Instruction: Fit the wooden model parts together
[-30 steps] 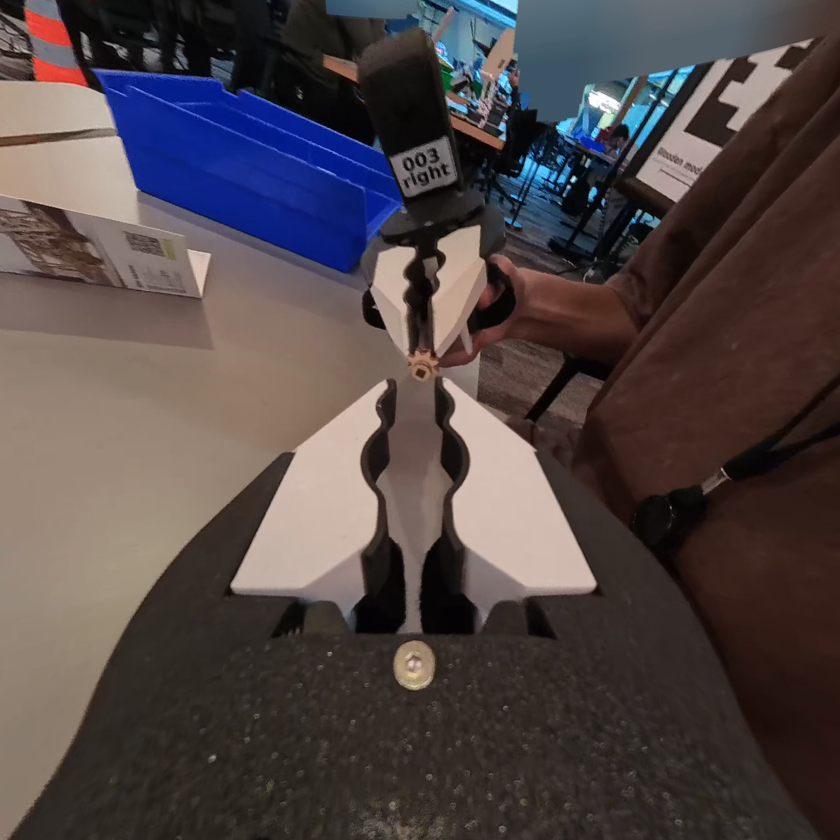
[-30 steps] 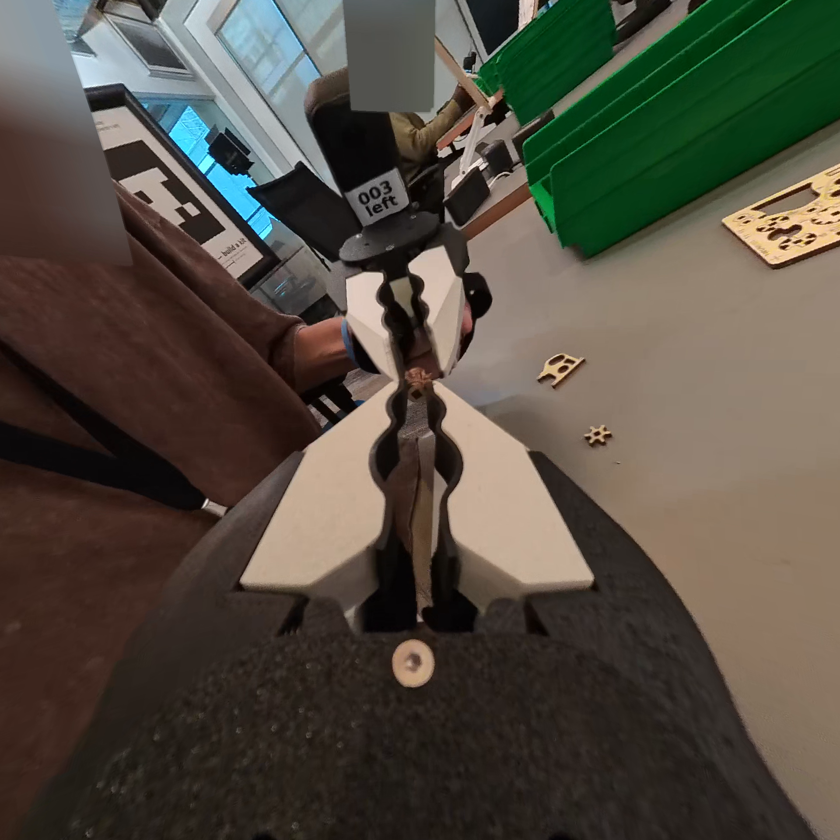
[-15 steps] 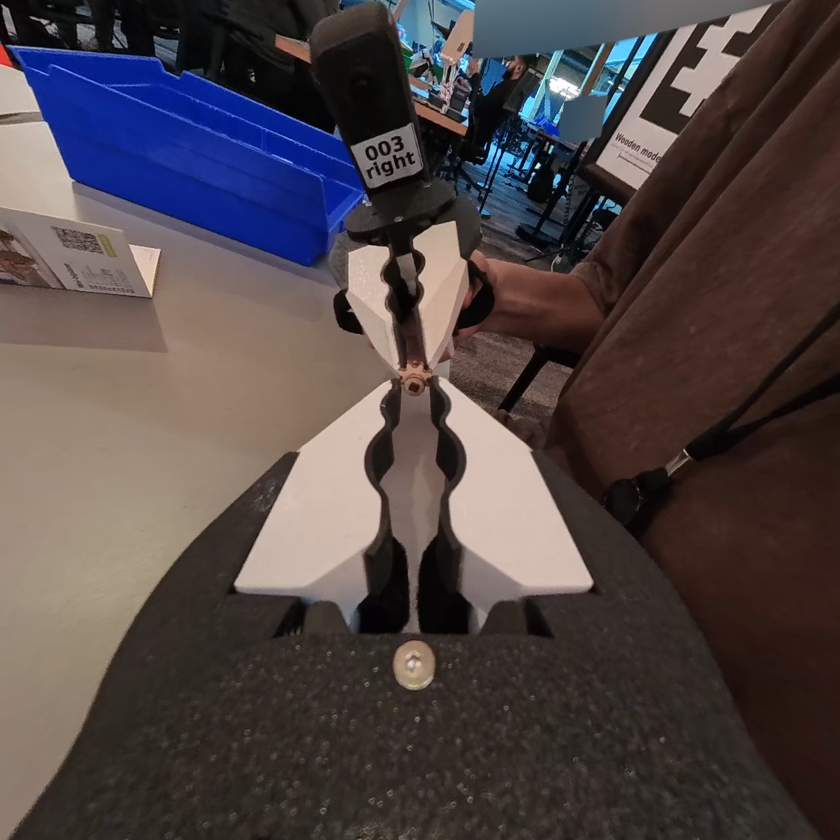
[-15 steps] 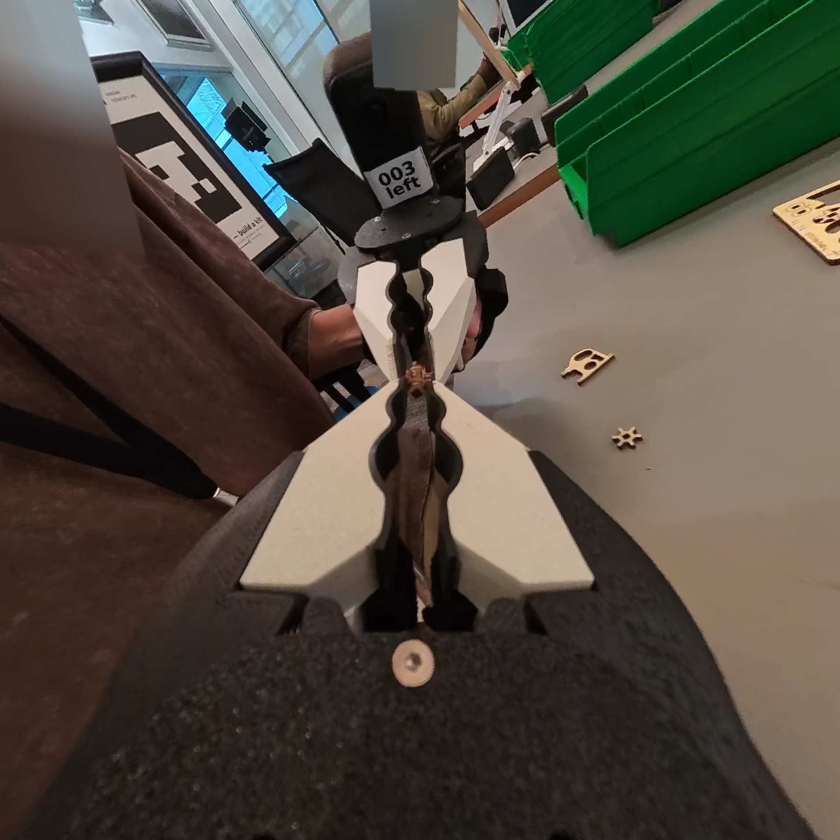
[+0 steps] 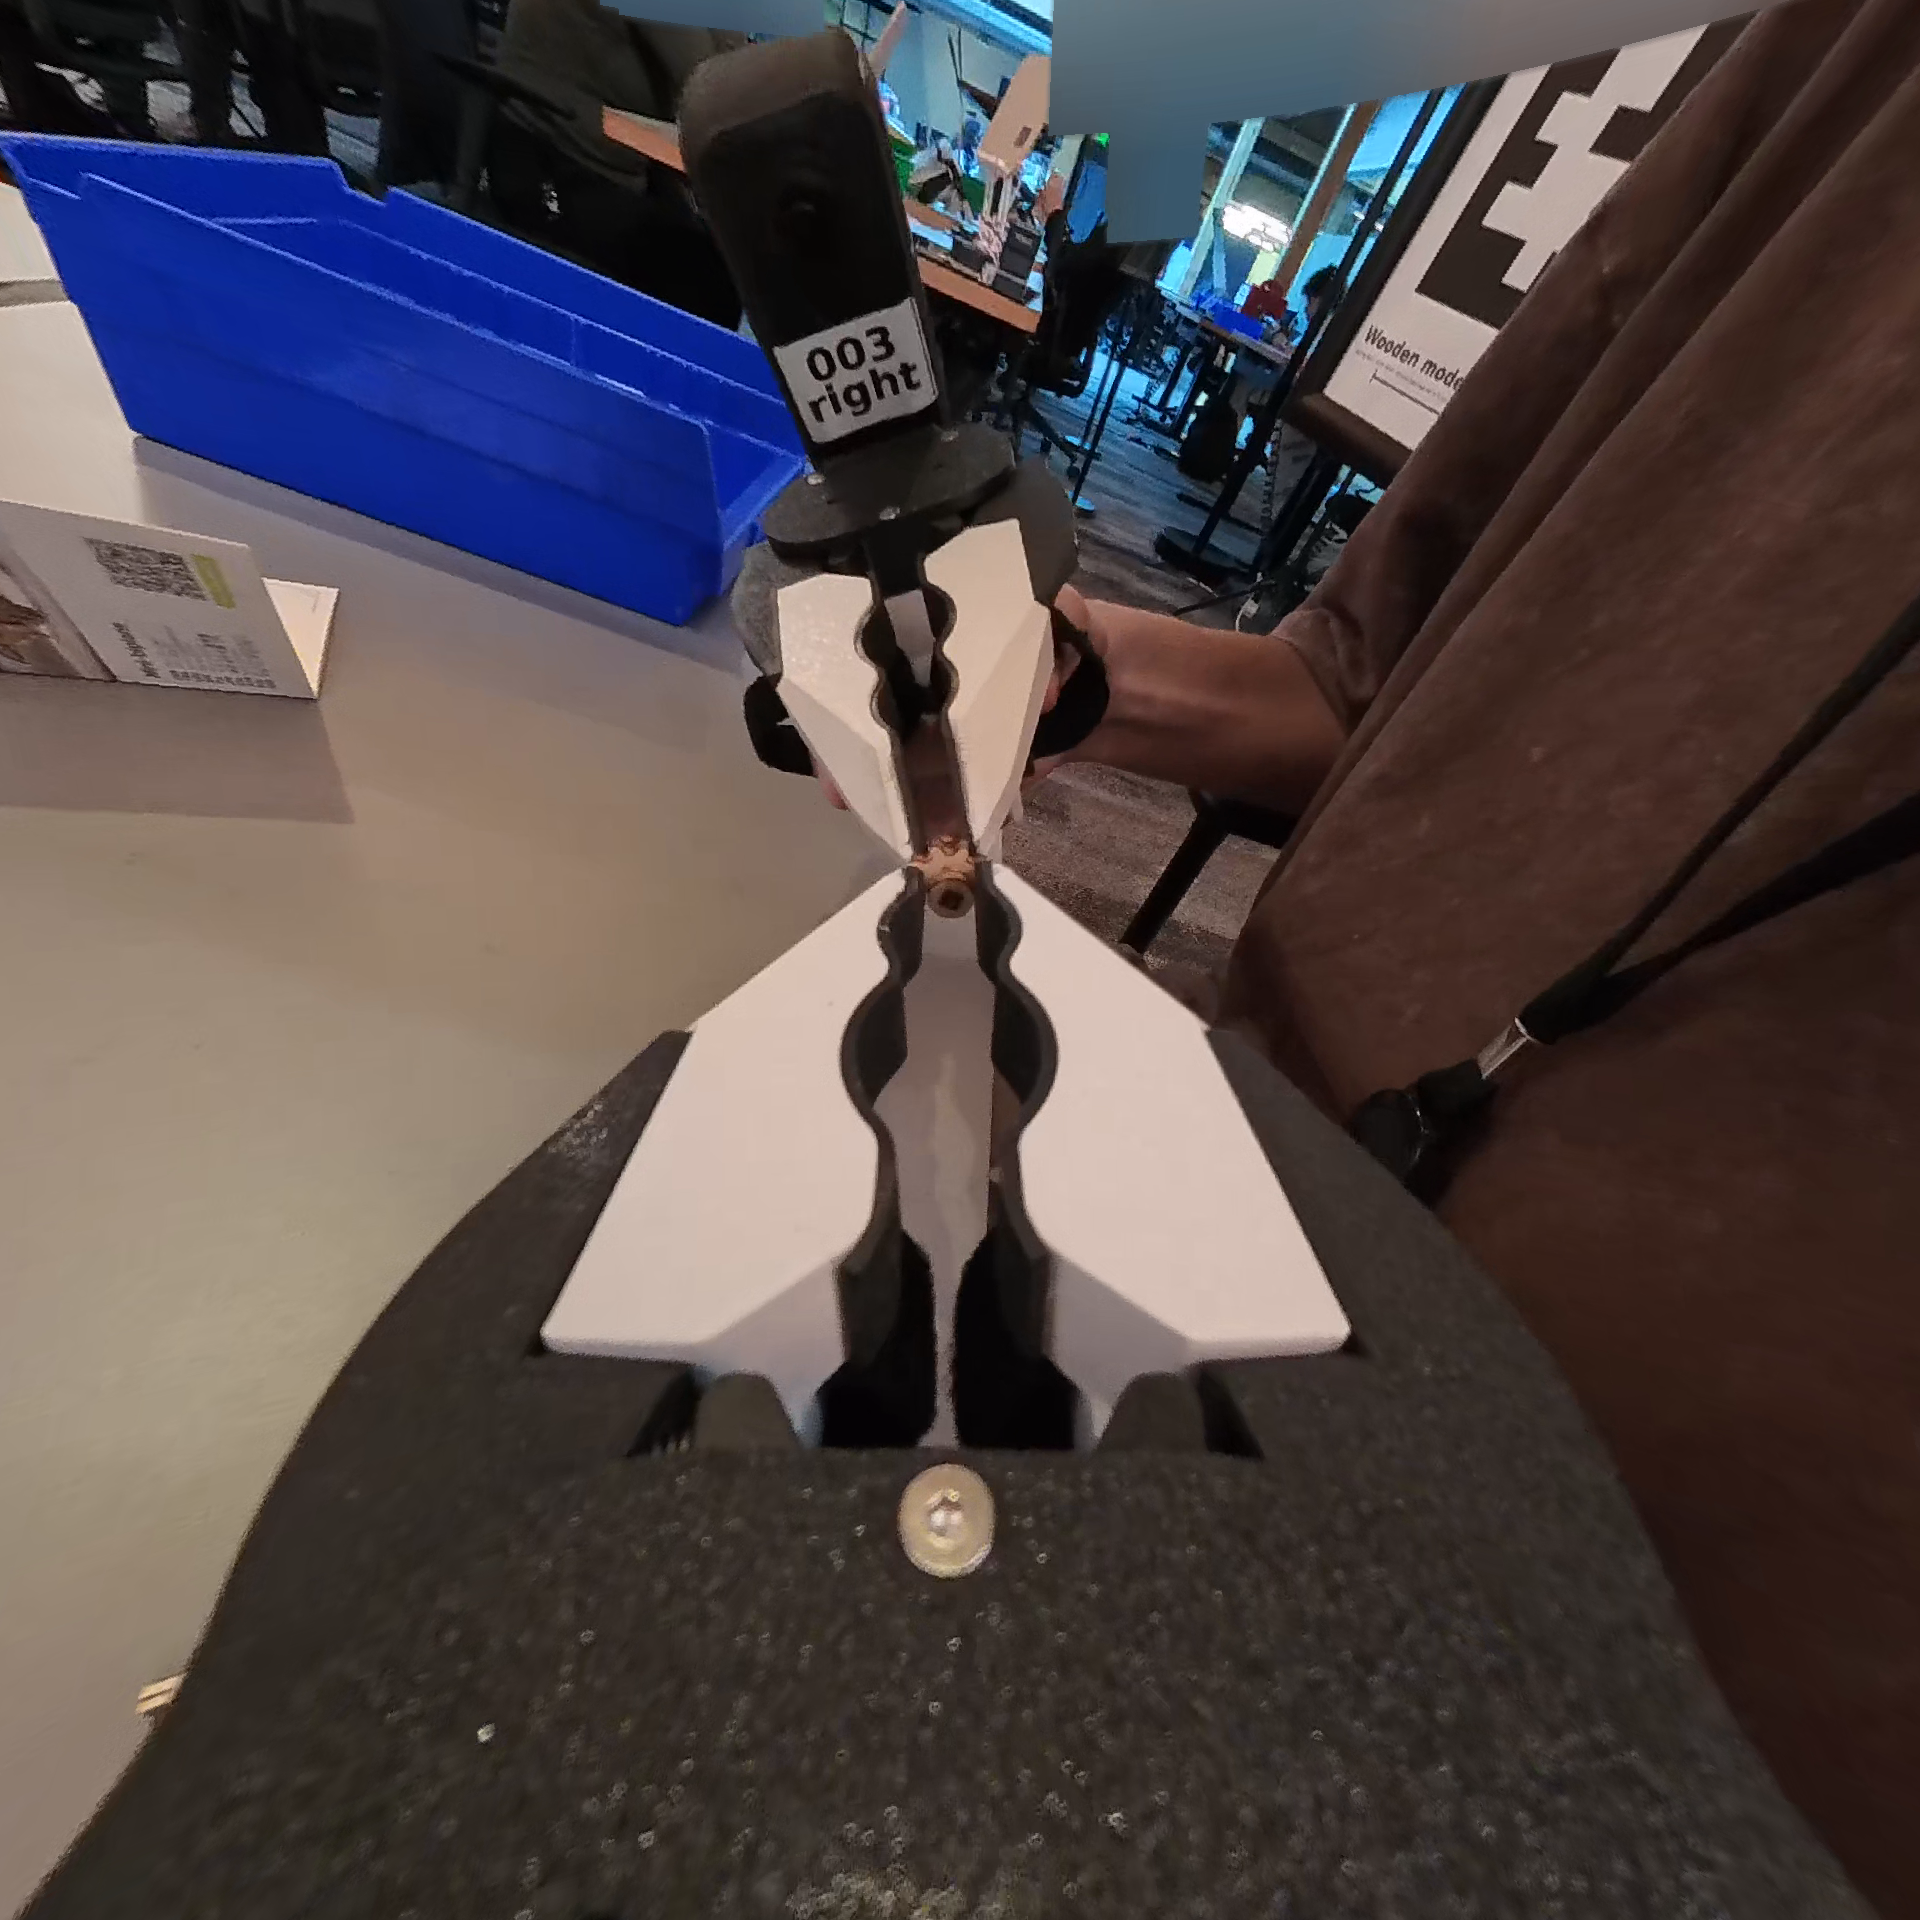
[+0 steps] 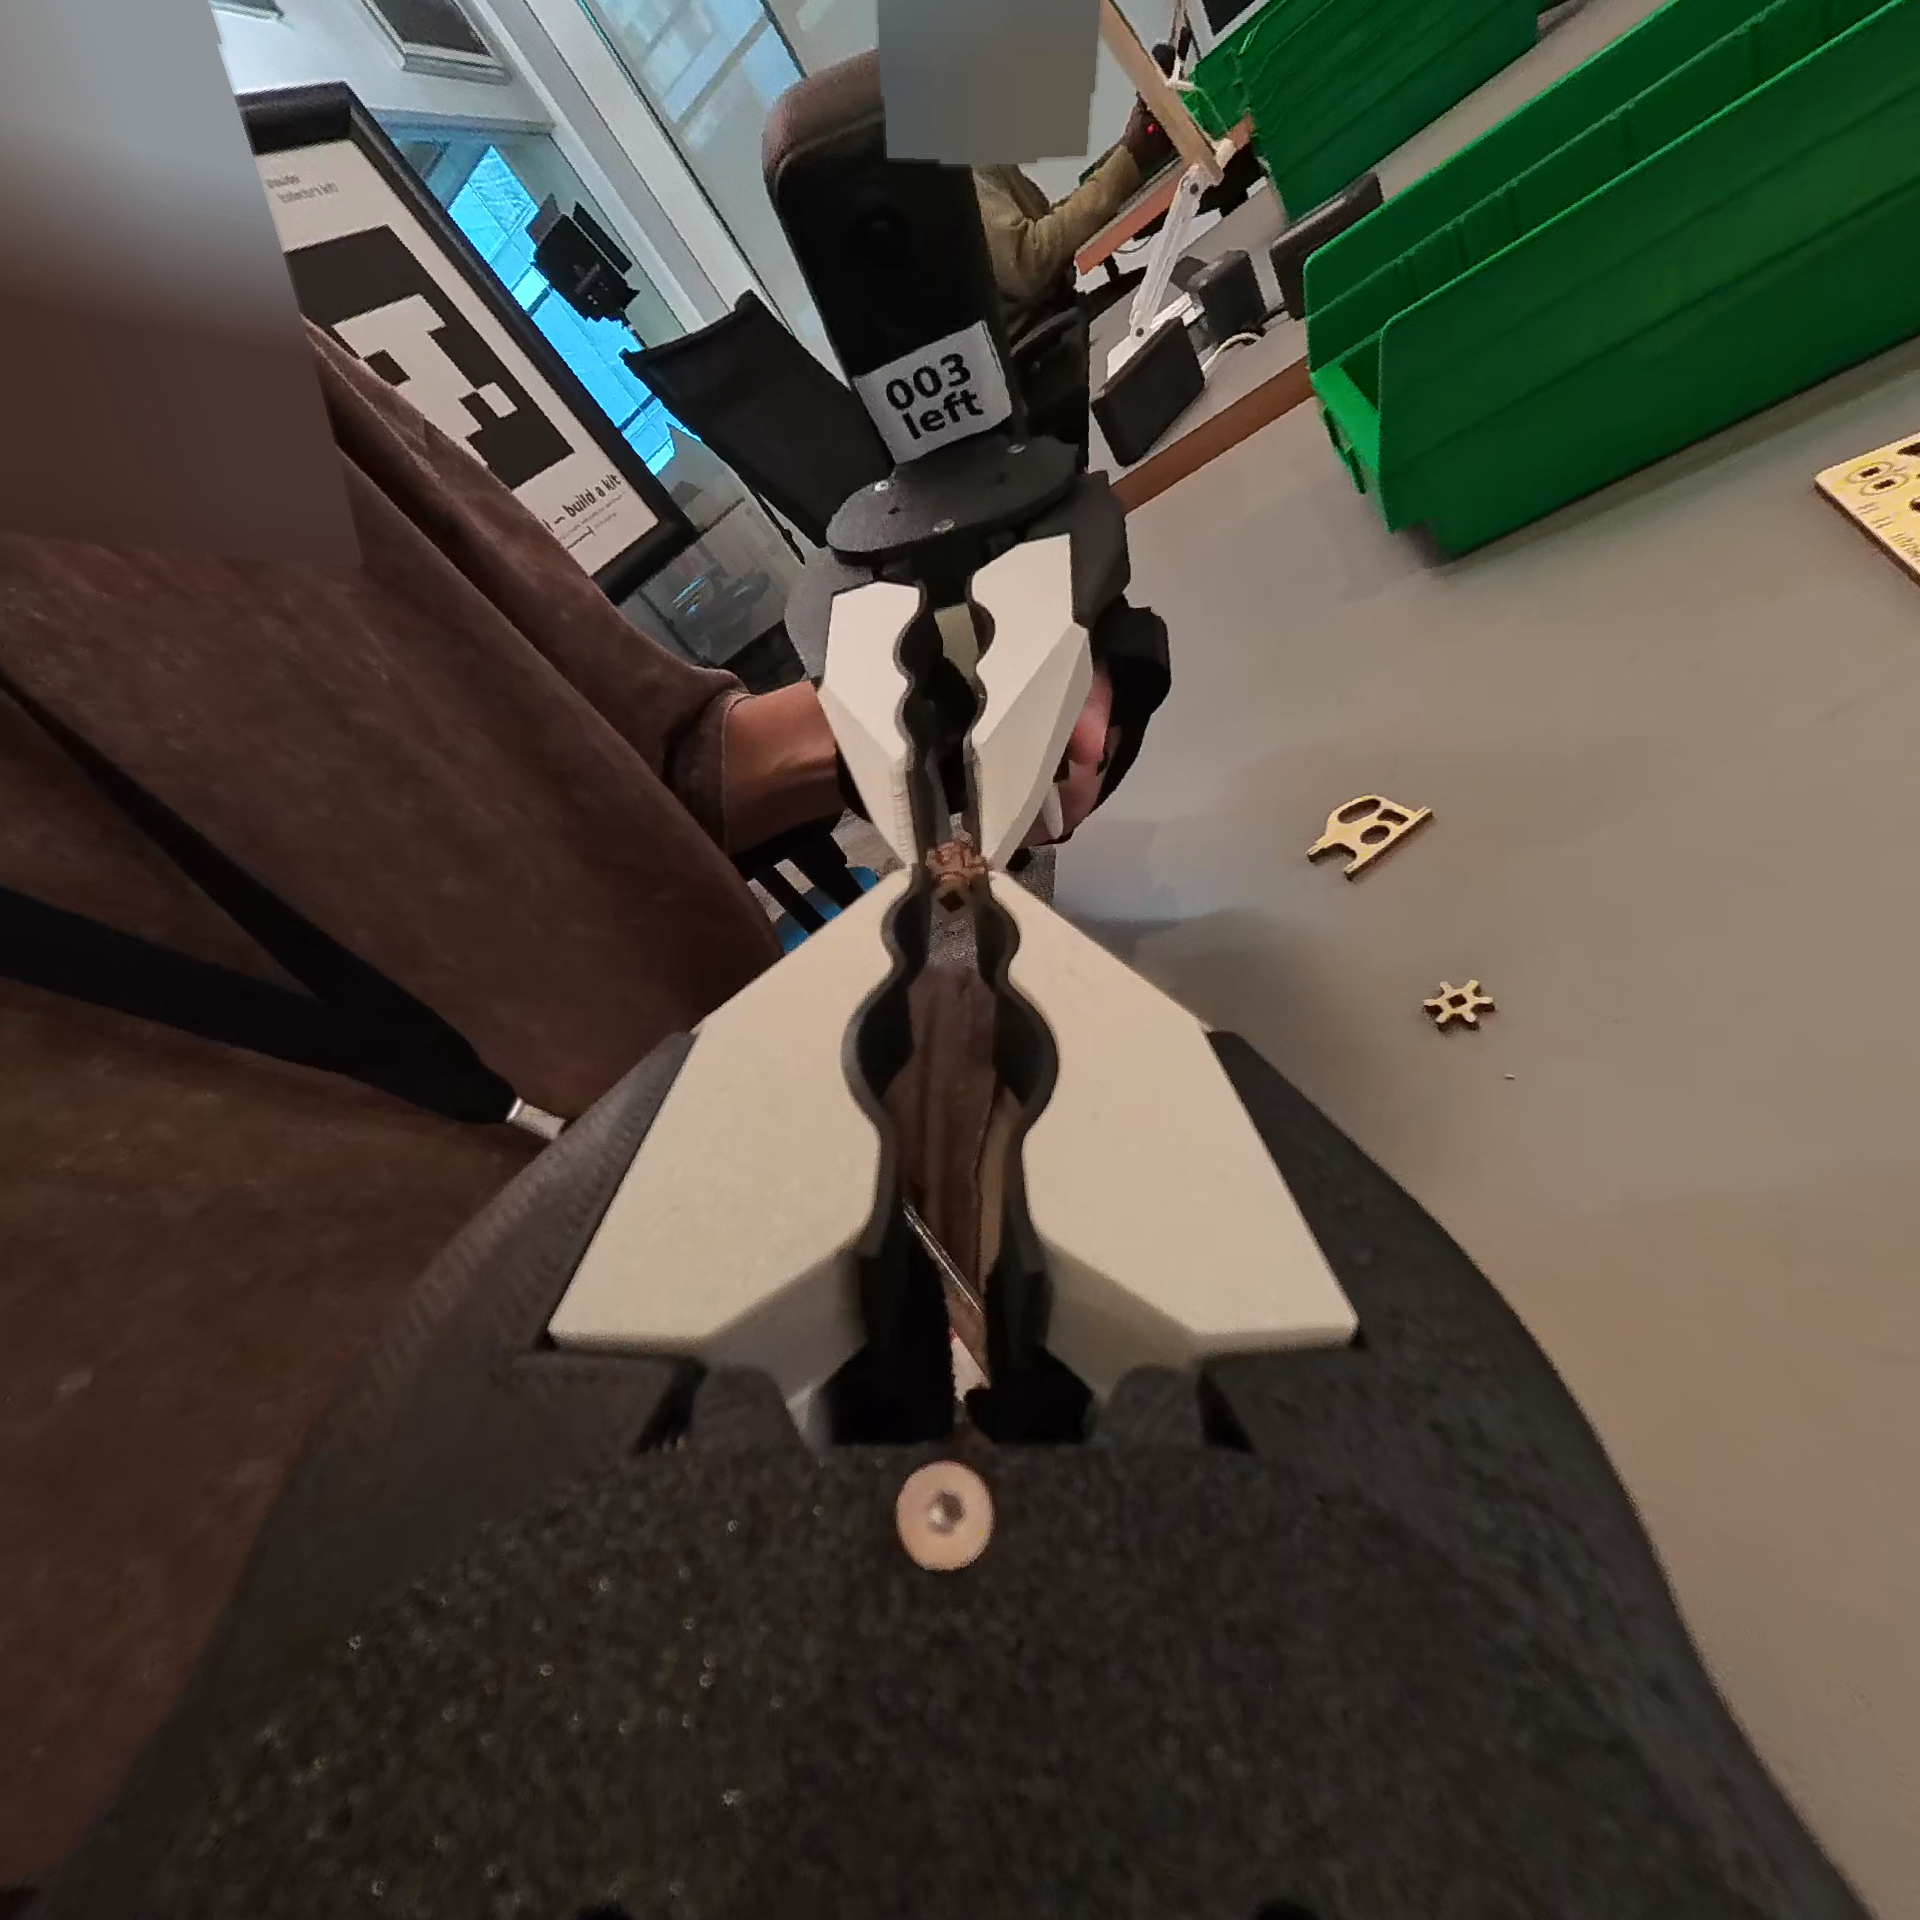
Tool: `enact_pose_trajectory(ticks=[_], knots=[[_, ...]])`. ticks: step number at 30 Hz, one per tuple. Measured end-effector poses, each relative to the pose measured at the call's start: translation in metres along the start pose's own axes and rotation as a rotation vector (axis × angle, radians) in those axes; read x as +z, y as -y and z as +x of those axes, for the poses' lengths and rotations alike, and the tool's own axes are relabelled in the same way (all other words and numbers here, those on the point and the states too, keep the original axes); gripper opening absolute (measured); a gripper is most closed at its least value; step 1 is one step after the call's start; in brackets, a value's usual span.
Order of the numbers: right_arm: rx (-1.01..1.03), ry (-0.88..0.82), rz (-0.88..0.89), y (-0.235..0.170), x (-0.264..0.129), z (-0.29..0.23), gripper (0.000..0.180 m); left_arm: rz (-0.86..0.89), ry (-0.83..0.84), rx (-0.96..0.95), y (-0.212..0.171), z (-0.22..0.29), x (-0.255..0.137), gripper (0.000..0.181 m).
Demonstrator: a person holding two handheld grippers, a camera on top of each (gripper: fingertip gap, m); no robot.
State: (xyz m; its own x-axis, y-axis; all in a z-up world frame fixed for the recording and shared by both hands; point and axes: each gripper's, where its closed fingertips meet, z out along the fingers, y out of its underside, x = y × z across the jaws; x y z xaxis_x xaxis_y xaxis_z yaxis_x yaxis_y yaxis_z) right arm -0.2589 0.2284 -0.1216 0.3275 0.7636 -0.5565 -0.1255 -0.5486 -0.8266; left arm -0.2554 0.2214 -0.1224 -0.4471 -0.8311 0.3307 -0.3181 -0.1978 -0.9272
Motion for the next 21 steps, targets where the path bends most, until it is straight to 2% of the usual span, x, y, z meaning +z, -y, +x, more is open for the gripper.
enact_pose_trajectory(ticks=[11, 21], knots=[[-0.027, -0.053, -0.003, -0.002, -0.001, 0.007, 0.007, -0.026, 0.05, 0.008, -0.004, -0.007, -0.001, 0.006], [-0.035, -0.041, -0.01, -0.008, -0.004, 0.01, 0.007, -0.049, 0.03, 0.006, -0.01, -0.008, 0.0, 0.006]])
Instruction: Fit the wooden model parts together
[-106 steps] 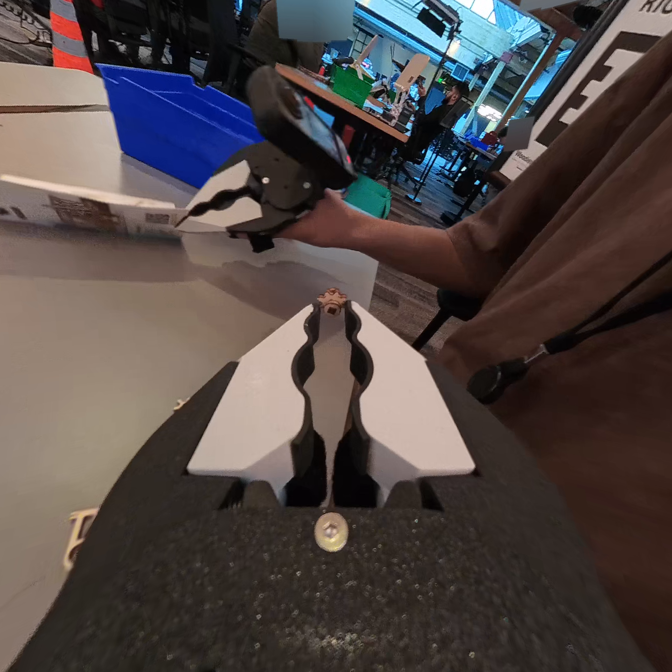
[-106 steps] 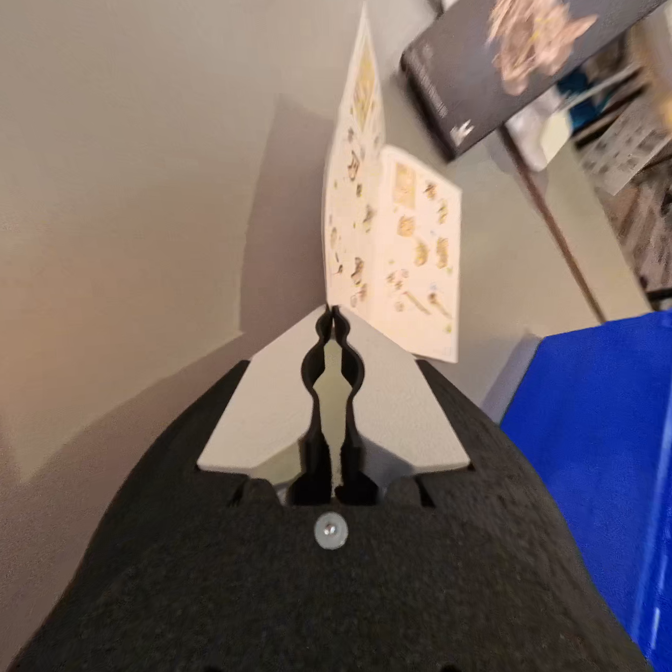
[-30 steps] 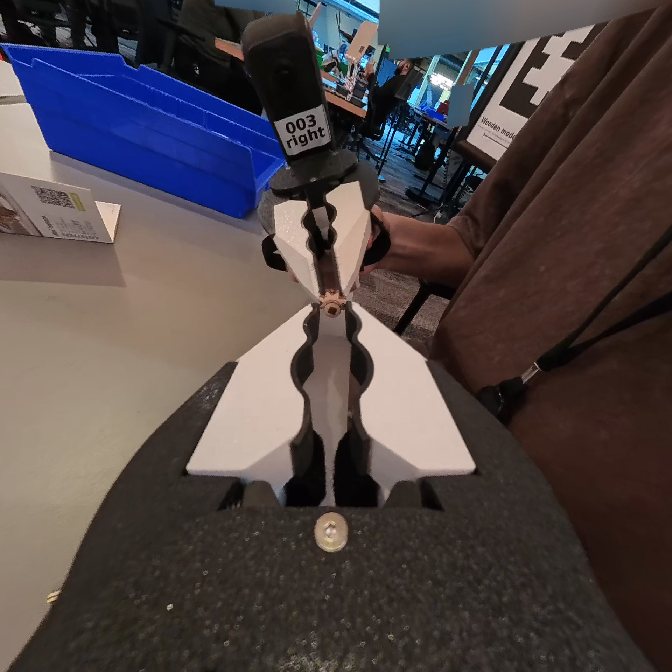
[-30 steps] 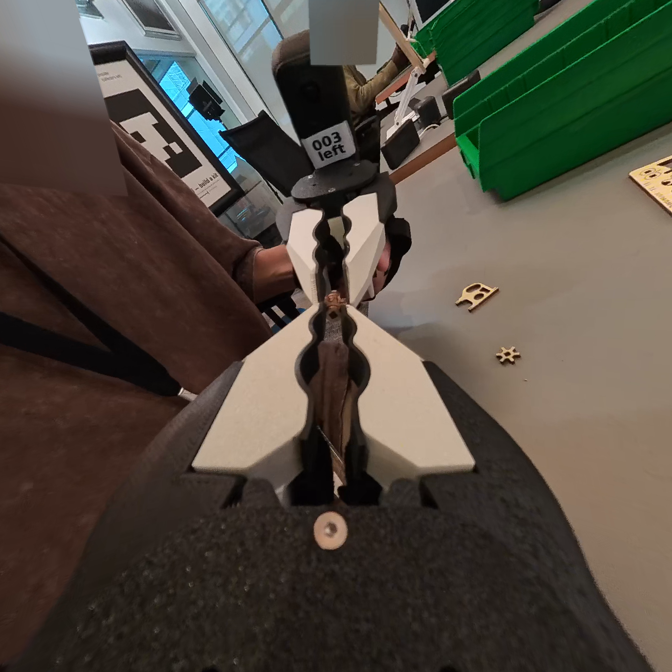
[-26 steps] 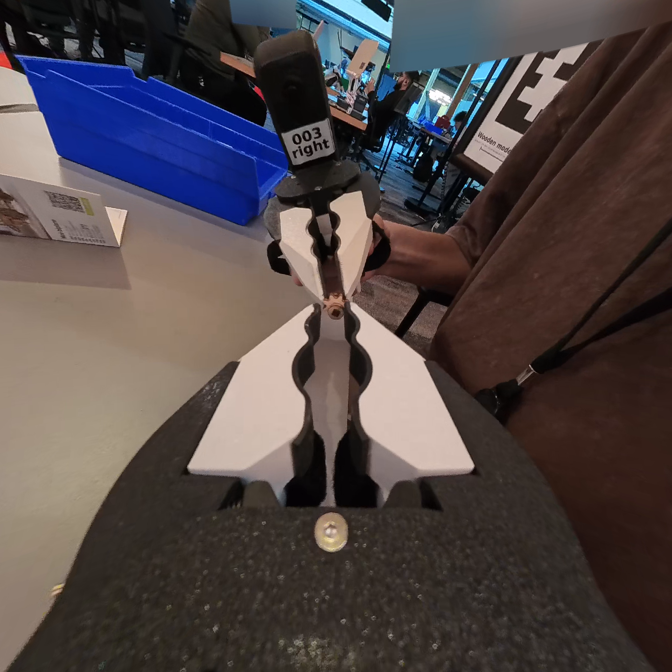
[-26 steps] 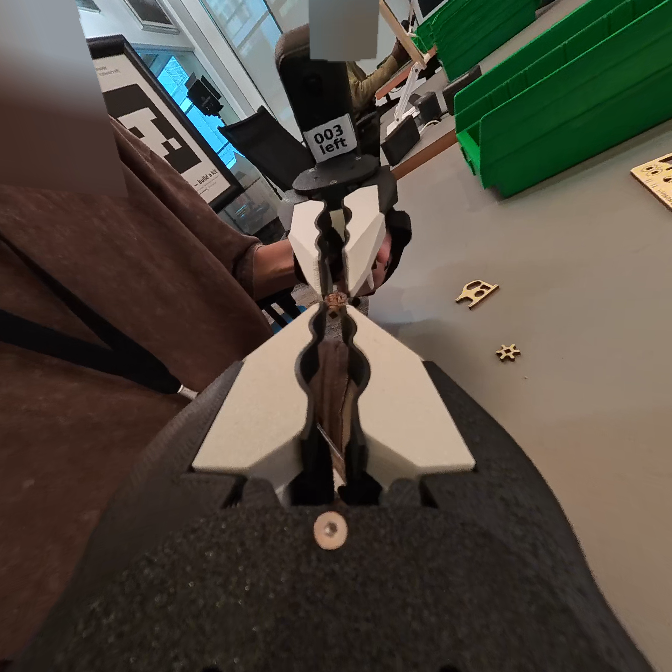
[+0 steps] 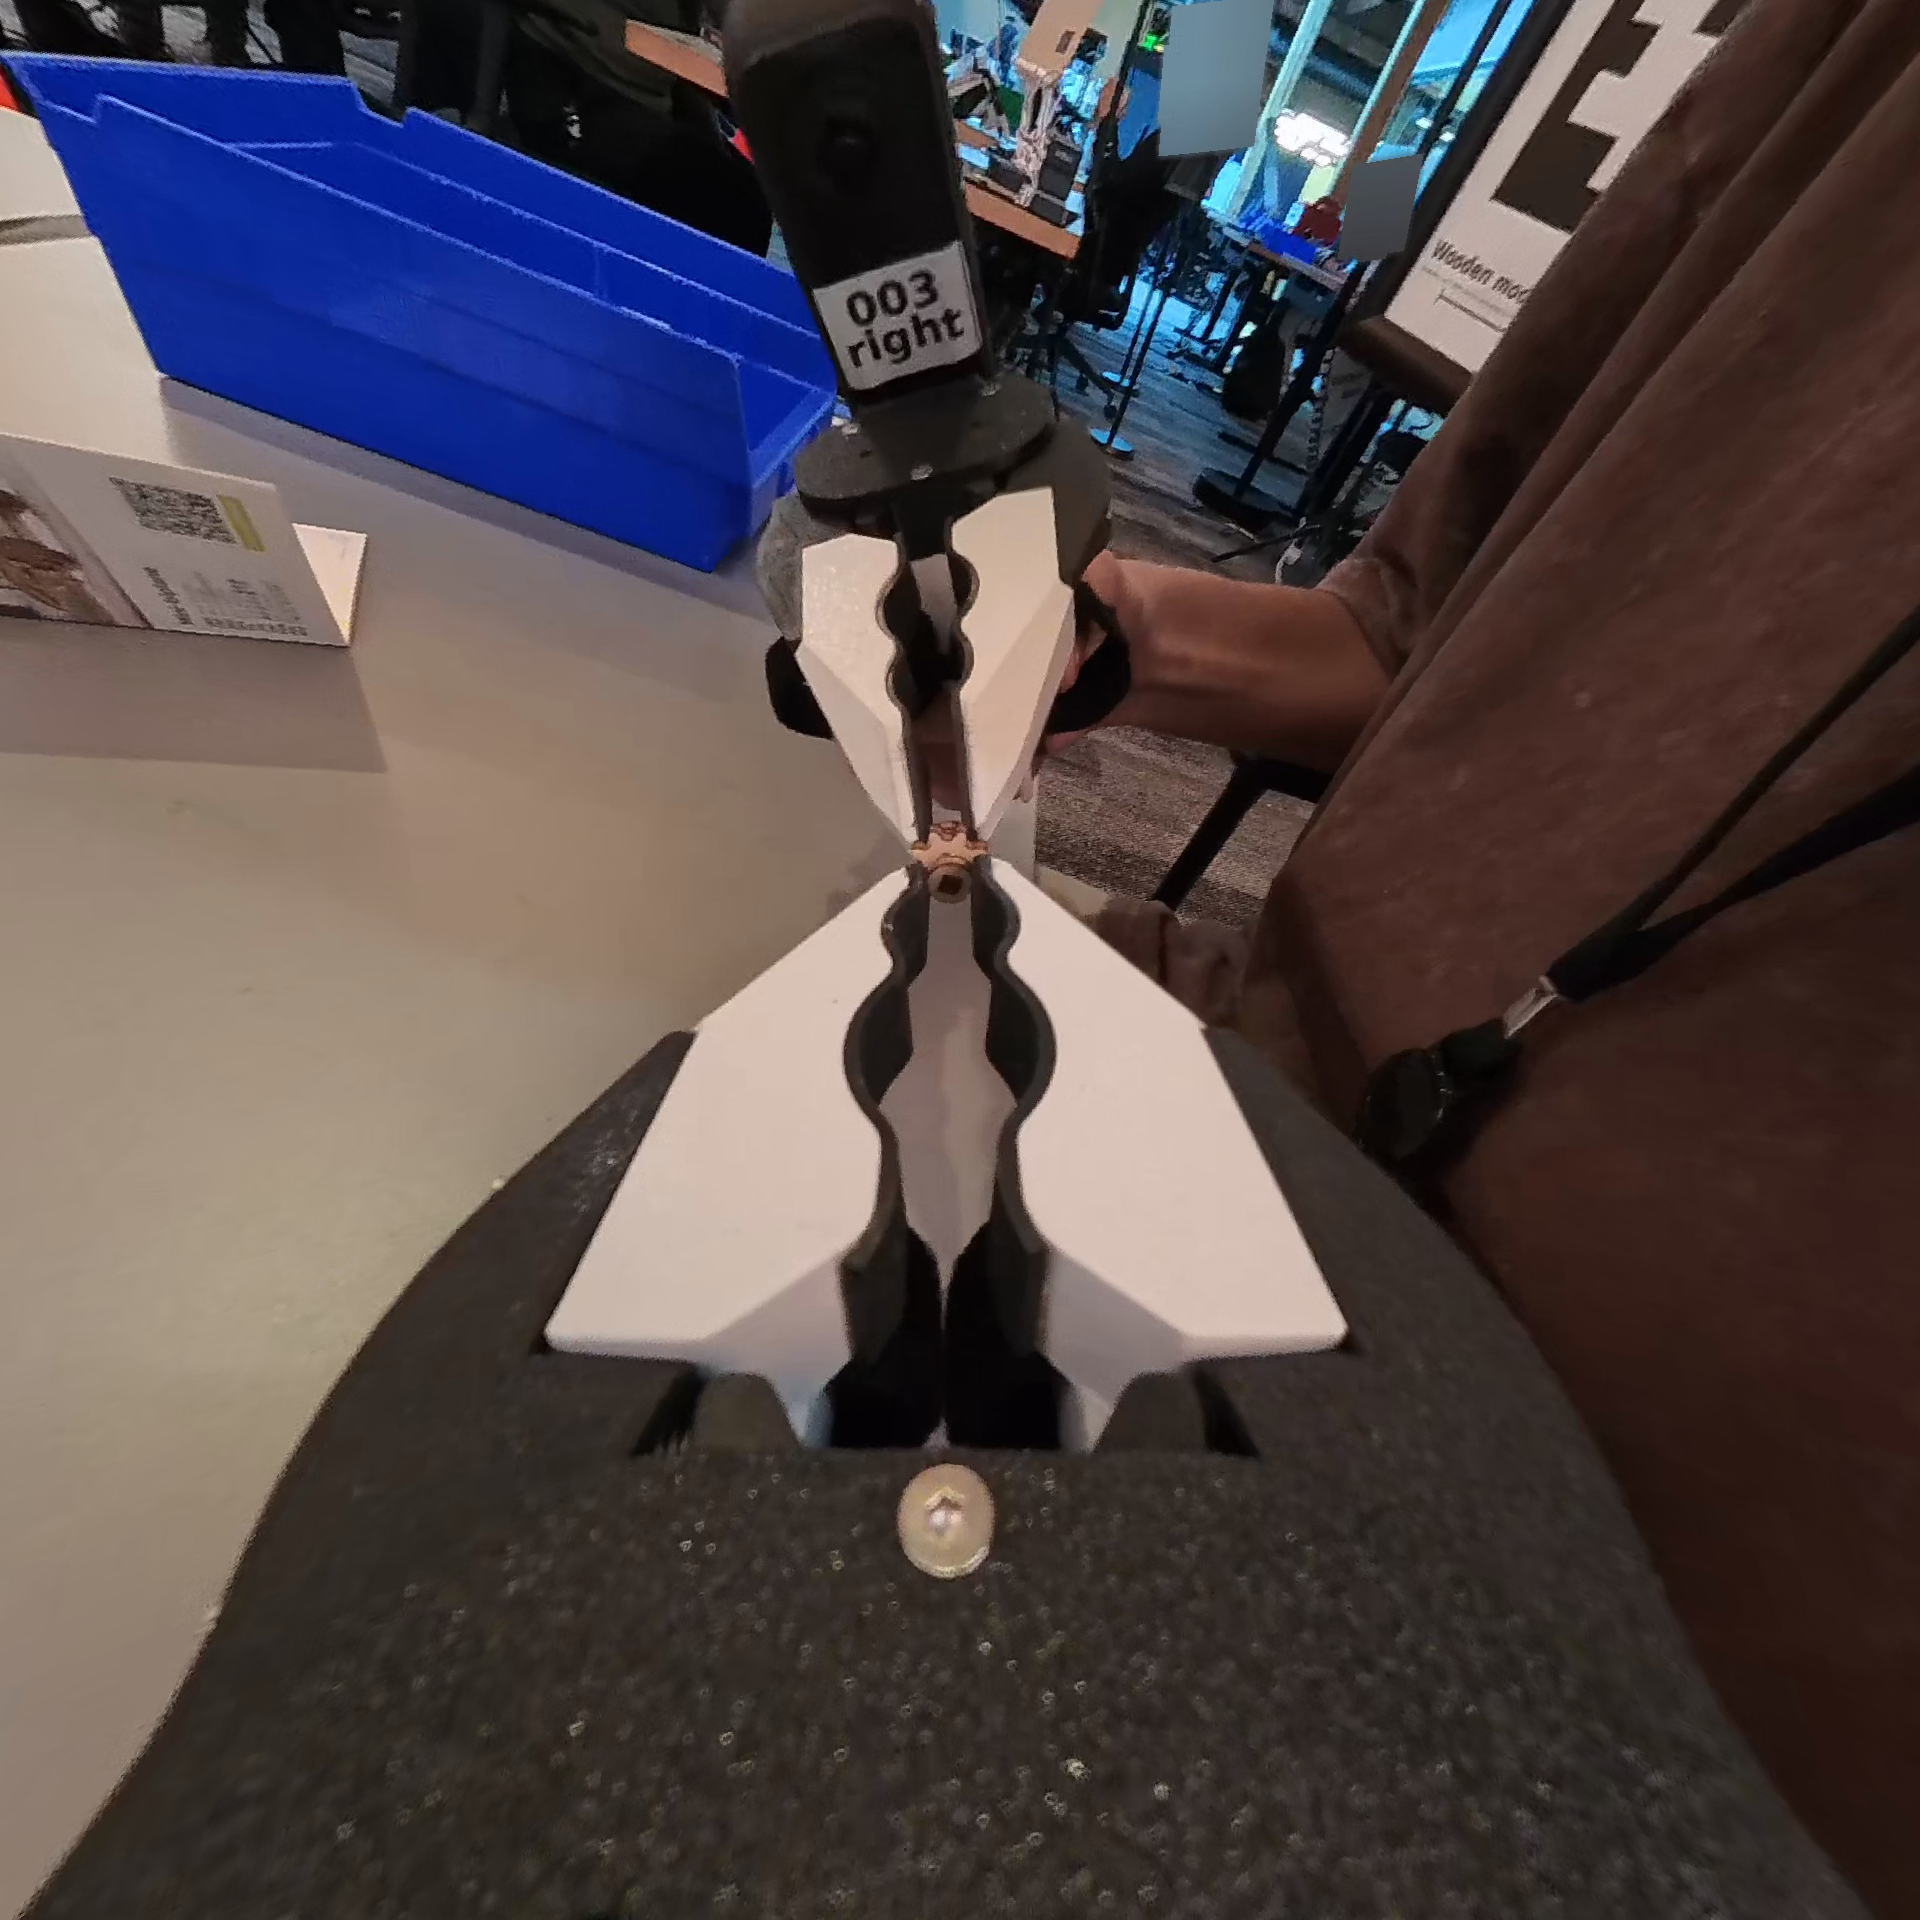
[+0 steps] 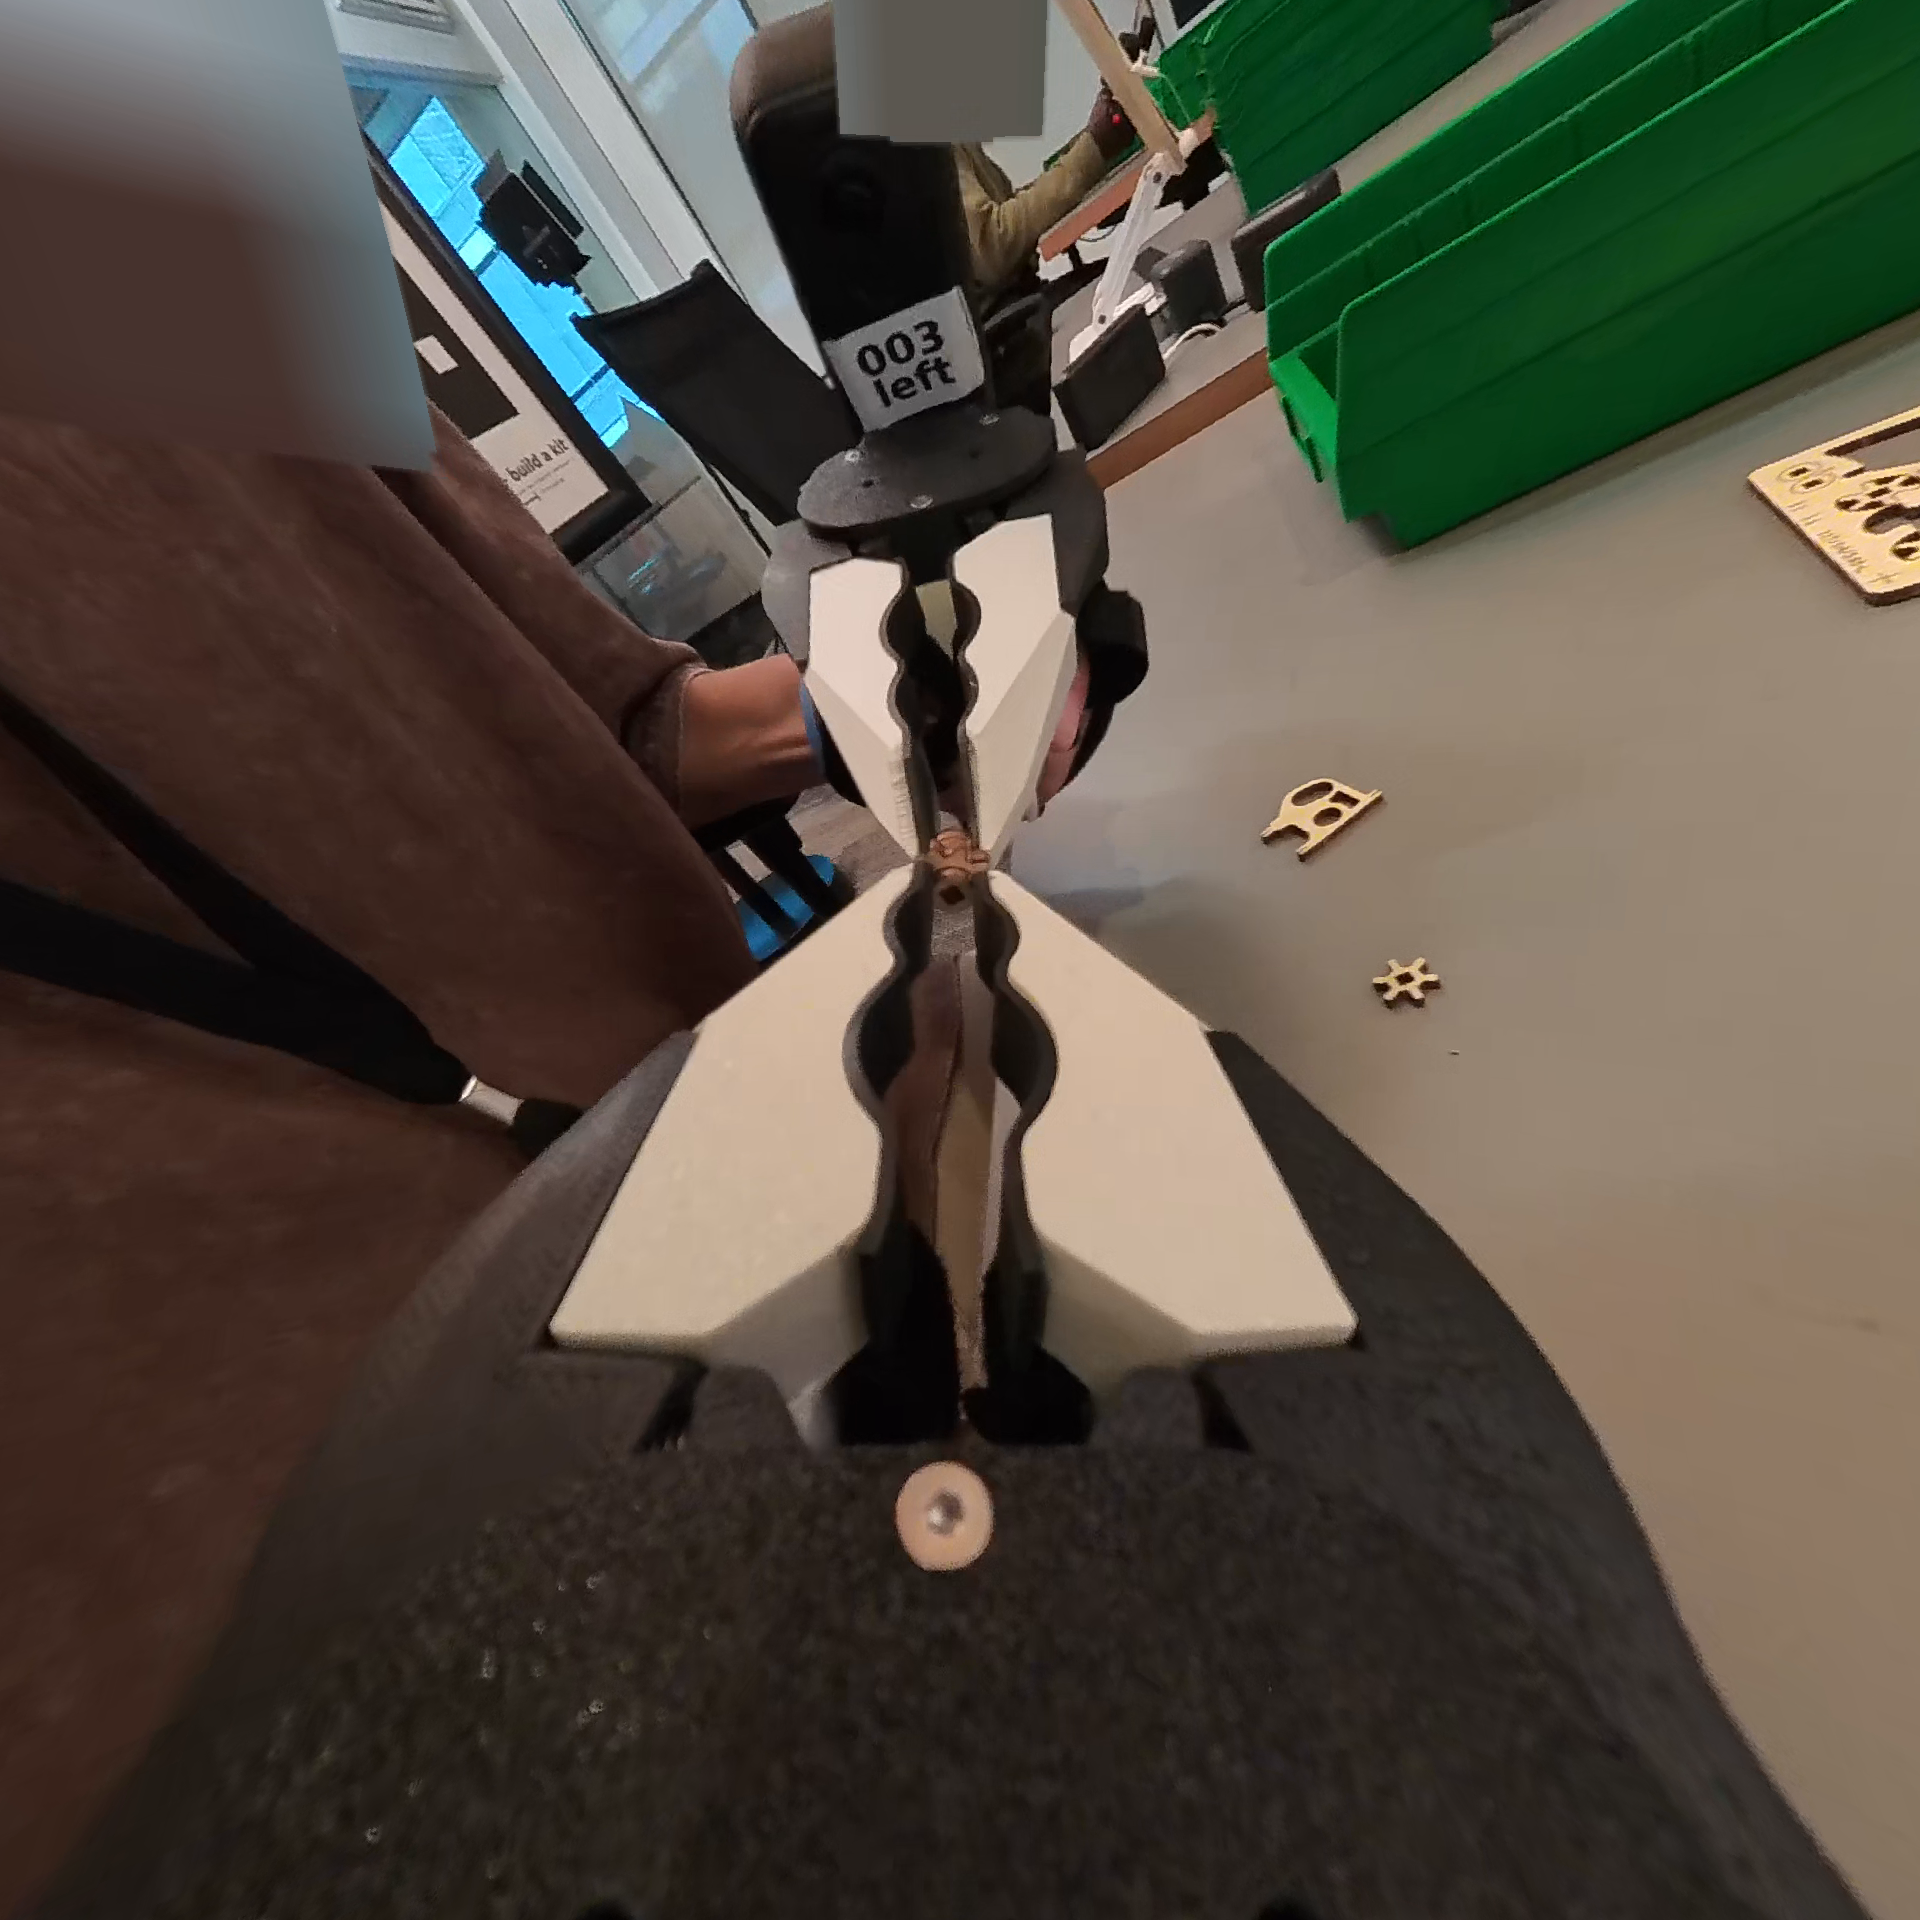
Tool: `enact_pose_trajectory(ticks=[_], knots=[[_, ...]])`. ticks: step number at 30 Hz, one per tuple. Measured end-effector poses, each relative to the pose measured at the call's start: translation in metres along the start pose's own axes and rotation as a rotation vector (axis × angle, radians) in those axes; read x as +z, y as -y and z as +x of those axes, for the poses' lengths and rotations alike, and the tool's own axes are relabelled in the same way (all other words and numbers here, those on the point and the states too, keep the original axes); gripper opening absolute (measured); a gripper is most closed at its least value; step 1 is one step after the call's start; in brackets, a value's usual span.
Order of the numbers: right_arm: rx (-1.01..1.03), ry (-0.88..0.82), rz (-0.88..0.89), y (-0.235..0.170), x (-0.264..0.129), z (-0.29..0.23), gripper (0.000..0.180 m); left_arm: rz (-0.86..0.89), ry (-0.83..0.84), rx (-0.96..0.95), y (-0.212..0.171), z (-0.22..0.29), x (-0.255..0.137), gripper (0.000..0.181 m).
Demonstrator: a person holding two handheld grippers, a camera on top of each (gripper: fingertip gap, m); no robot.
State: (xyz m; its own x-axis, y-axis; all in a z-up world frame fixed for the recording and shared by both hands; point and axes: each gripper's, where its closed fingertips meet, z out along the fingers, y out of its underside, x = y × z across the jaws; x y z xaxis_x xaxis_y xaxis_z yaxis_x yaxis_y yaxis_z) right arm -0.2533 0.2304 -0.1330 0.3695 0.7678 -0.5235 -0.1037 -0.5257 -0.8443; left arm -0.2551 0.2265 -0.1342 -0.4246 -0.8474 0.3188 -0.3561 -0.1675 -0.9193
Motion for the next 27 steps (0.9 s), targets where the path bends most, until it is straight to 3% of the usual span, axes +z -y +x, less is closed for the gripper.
enact_pose_trajectory(ticks=[5, 8, 11, 14, 17, 22, 27], knots=[[-0.019, -0.042, -0.016, -0.002, -0.004, 0.008, 0.0, -0.008, 0.01, -0.007, -0.002, -0.005, 0.0, 0.006], [-0.003, -0.12, 0.094, 0.014, -0.045, 0.024, 0.0, 0.079, 0.082, -0.064, 0.005, -0.027, -0.033, 0.005], [-0.04, -0.201, -0.064, -0.005, -0.025, 0.037, 0.0, 0.04, 0.142, -0.03, -0.002, -0.037, -0.031, 0.006], [0.026, -0.137, -0.006, 0.002, -0.015, 0.032, 0.016, 0.064, 0.117, -0.003, 0.009, -0.031, -0.021, 0.006], [0.039, -0.081, 0.091, 0.017, -0.007, 0.024, 0.007, 0.078, 0.086, -0.015, 0.009, -0.026, -0.015, 0.006], [-0.199, -0.183, 0.028, 0.014, 0.002, 0.021, 0.012, 0.113, 0.022, -0.094, 0.012, -0.02, -0.009, 0.006], [-0.272, -0.183, 0.019, 0.015, 0.003, 0.014, 0.01, 0.102, -0.034, -0.139, 0.009, -0.015, -0.005, 0.006]])
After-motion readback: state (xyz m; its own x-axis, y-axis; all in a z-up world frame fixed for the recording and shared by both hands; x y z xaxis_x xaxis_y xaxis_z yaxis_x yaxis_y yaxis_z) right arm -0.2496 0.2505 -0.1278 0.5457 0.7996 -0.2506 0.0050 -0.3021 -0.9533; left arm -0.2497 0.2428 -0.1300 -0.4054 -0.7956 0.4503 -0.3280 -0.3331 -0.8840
